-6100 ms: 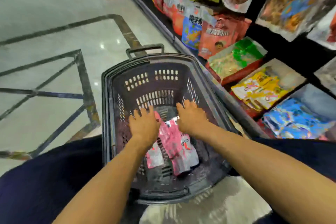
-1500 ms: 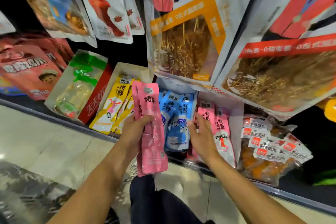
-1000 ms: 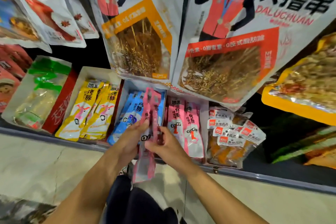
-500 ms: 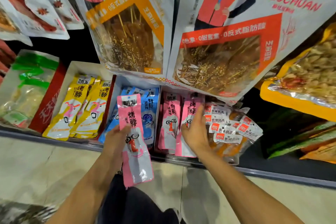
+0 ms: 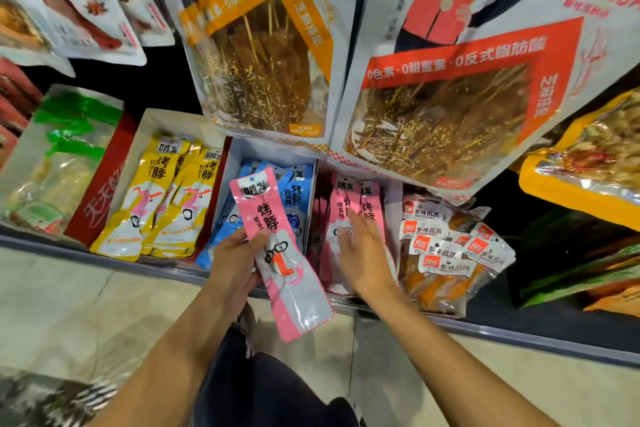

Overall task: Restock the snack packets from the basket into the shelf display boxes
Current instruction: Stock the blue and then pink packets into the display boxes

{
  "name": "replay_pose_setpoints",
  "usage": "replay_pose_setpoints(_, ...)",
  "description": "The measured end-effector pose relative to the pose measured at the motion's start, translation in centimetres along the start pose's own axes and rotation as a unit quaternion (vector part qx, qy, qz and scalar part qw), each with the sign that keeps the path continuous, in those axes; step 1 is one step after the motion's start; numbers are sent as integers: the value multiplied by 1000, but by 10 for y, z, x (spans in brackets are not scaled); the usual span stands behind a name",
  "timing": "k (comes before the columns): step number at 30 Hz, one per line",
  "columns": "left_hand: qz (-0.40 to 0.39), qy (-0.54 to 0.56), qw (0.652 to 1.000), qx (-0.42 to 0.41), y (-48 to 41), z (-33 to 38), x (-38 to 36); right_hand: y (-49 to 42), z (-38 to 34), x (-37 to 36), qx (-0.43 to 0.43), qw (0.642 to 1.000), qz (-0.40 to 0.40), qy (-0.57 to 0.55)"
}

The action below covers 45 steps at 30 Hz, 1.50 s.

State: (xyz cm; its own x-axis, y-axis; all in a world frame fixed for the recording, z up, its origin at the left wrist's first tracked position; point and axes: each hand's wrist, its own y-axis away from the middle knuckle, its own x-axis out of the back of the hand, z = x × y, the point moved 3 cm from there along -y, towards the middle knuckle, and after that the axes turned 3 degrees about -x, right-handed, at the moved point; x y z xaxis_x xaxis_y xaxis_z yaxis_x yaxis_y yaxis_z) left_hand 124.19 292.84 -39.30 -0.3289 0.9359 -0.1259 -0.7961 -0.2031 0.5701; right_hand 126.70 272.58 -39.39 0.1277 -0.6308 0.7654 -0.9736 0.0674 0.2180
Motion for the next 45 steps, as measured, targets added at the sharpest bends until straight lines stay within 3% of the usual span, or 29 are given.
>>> replay_pose_setpoints(2, -15, 2, 1000, -13, 0, 6, -14, 21, -29, 2, -11, 978, -111, -175)
replay_pose_setpoints(4, -30, -11, 999, -29, 2, 14, -35, 30, -36, -2, -1, 954, -139, -264)
replay_pose_setpoints(7, -65, -53, 996, -39, 3, 22, -66, 34, -23, 3, -14, 954, -84, -286)
replay_pose_setpoints(10, -85, -257, 959, -84, -6, 28, -81, 26, 0, 17, -42, 978, -1, -202)
replay_pose_setpoints(14, -146, -523, 818, -192, -13, 21, -89, 7, 28, 21, -70, 996, -1, -63)
replay_pose_setpoints(17, -128, -681, 672, -262, -13, 6, -106, -4, 41, 19, -61, 997, 0, 41)
replay_pose_setpoints(19, -107, -753, 575, -302, -15, -2, -119, -13, 44, 16, -61, 990, 30, 124)
replay_pose_setpoints(21, -124, -781, 515, -331, -21, -12, -132, -22, 39, 9, -22, 975, 57, 215)
replay_pose_setpoints(25, -166, -804, 505, -264, -41, -38, -134, -28, 40, -2, 15, 961, 6, 276)
replay_pose_setpoints(28, -154, -847, 458, -220, -49, -50, -128, -30, 49, -3, -3, 952, -15, 307)
replay_pose_setpoints(32, -145, -865, 431, -215, -47, -61, -121, -34, 54, -13, -47, 953, -65, 291)
replay_pose_setpoints(36, -143, -869, 401, -250, -48, -61, -114, -32, 53, -21, -35, 963, -71, 258)
replay_pose_setpoints(45, -167, -850, 465, -183, -48, -68, -126, -38, 70, -33, -71, 960, -93, 255)
